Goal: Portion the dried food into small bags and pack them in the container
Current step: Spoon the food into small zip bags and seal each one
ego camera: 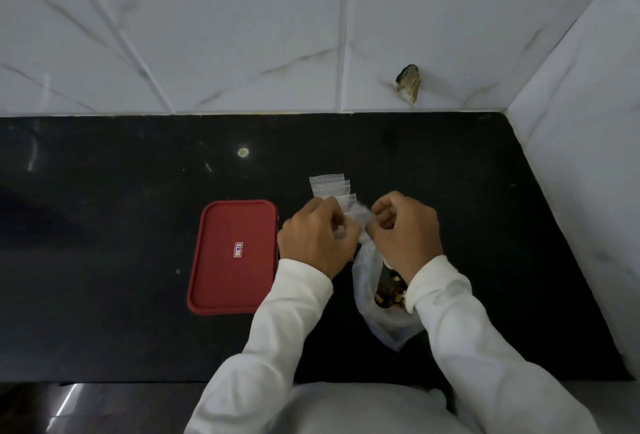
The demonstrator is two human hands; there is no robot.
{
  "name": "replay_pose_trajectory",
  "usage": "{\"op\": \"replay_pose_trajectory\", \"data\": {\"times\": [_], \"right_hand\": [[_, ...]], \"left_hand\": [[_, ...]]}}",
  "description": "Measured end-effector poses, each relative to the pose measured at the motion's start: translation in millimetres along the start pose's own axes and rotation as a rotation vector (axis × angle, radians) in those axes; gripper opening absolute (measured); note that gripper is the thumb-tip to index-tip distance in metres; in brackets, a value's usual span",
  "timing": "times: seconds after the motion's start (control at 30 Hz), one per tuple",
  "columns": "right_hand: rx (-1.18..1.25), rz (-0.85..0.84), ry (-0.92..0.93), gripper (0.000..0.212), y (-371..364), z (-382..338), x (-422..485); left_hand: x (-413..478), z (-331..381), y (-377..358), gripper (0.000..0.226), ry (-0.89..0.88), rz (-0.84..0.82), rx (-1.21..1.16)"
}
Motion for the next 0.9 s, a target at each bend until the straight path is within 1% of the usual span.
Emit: {"op": "replay_pose_trajectory", "data": {"times": [0.03, 0.07, 0.13, 0.17, 0.2, 0.23, 0.3, 0.37, 0.47, 0.5, 0.57, 0.63, 0.73, 0.83, 0.9], "right_hand": [[0.043, 0.006, -0.01, 0.022, 3, -1, 0], [0.083, 0.013, -0.022, 0.021, 6, -2, -1], [0.151, 0.03, -0.038, 0.019, 12, -4, -2], [0.177, 0.031, -0.04, 0.019, 14, -5, -2], [0.198, 0.023, -0.042, 0.019, 15, -7, -2], [0.216, 0.007, -0.046, 0.019, 15, -9, -2], [0.26, -0.031, -0.065, 0.021, 13, -11, -3], [0.312, -0.058, -0.092, 0.025, 10, -11, -5], [0.403, -0.086, -0.154, 0.027, 5, -8, -9], [0.415, -0.091, -0.169, 0.027, 4, -7, -10], [0.356, -0.087, -0.157, 0.025, 6, -5, -11], [0.258, -0.07, -0.12, 0.024, 10, -5, -10], [0.202, -0.061, -0.101, 0.025, 12, -5, -10], [0.231, -0.091, -0.077, 0.026, 10, -11, -11], [0.285, -0.106, -0.05, 0.022, 10, -16, -13]], "left_hand": [[2, -9, -2, 0.02, 0.056, -0.026, -0.119], [4, -21, -8, 0.02, 0.152, -0.089, -0.295], [3, -45, -28, 0.02, 0.447, -0.267, -0.678], [-3, -52, -41, 0.021, 0.587, -0.363, -0.821], [-9, -52, -51, 0.023, 0.681, -0.459, -0.909], [-14, -50, -59, 0.026, 0.73, -0.544, -0.951], [-22, -42, -70, 0.032, 0.785, -0.673, -1.033], [-29, -33, -77, 0.039, 0.823, -0.77, -1.192], [-35, -22, -79, 0.043, 0.789, -0.85, -1.337], [-35, -20, -80, 0.045, 0.776, -0.861, -1.37], [-36, -19, -82, 0.047, 0.788, -0.871, -1.438], [-37, -22, -86, 0.041, 0.81, -0.871, -1.476], [-37, -28, -92, 0.034, 0.809, -0.845, -1.483], [-37, -29, -97, 0.037, 0.841, -0.851, -1.556], [-39, -25, -98, 0.038, 0.888, -0.88, -1.628]]}}
Point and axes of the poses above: each hand's wrist, its own x-axis towards the middle knuckle, its own y-axis out of the back of the hand, z = x × y, the point moved 8 cm from there along x, towards the middle knuckle, and after that the axes turned 14 degrees about y, right-handed, at the moved point
